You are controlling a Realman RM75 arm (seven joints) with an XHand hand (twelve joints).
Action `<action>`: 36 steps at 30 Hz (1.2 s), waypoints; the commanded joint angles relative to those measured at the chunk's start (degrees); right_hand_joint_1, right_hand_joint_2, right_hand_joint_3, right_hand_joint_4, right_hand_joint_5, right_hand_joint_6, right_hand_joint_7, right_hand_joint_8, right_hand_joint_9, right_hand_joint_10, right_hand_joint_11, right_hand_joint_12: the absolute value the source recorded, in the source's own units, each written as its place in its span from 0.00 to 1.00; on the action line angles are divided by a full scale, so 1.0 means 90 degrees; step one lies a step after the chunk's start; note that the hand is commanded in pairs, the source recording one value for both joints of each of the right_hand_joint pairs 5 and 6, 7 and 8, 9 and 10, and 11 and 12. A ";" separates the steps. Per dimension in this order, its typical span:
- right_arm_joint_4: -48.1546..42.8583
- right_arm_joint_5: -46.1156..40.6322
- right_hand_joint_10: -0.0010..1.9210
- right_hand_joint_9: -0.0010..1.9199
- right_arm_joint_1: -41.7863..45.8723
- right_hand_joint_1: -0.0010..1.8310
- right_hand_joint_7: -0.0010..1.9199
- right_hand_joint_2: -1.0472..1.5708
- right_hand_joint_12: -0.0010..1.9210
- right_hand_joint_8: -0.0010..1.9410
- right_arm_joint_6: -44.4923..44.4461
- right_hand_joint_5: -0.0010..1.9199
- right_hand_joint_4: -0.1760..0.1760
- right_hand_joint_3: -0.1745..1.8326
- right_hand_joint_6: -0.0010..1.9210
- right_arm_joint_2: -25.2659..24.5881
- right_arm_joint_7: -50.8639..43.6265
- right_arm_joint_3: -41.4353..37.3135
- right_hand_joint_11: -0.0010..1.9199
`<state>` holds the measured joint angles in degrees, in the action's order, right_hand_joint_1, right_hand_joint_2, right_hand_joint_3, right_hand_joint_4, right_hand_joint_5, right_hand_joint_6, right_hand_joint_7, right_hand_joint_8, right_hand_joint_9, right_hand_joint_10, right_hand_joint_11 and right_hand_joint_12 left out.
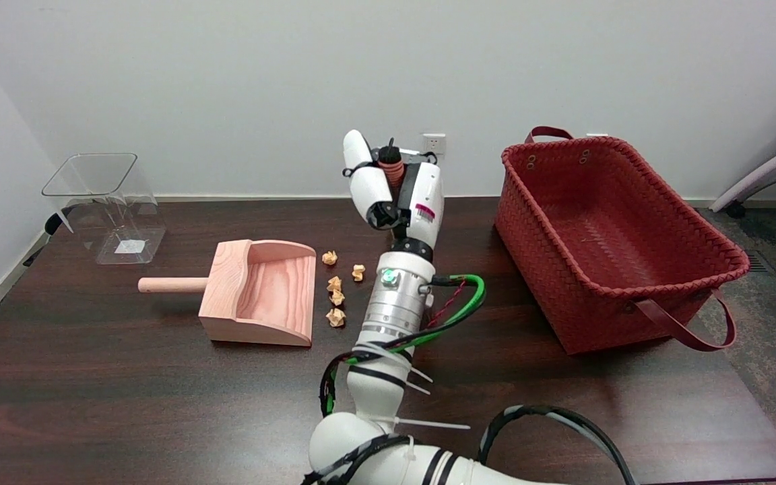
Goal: Sweep the paper balls into the dustpan.
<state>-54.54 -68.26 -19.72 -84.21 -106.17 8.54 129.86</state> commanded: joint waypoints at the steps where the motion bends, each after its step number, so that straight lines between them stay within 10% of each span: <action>1: 0.1019 0.0388 1.00 1.00 0.0131 0.38 1.00 1.00 1.00 0.99 -0.1166 1.00 0.50 0.00 1.00 -0.0454 -0.0895 0.0120 1.00; 25: 0.2490 -0.0483 1.00 1.00 -0.0825 0.37 1.00 1.00 1.00 0.99 -0.2142 1.00 0.50 0.00 1.00 -0.0895 -0.0685 -0.0114 1.00; 36: 0.2921 -0.1548 1.00 1.00 -0.1193 0.35 1.00 1.00 1.00 0.99 -0.1659 1.00 0.50 0.00 1.00 -0.0956 0.1268 -0.0109 1.00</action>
<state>-34.69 -72.67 -25.54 -101.29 -113.59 4.58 129.52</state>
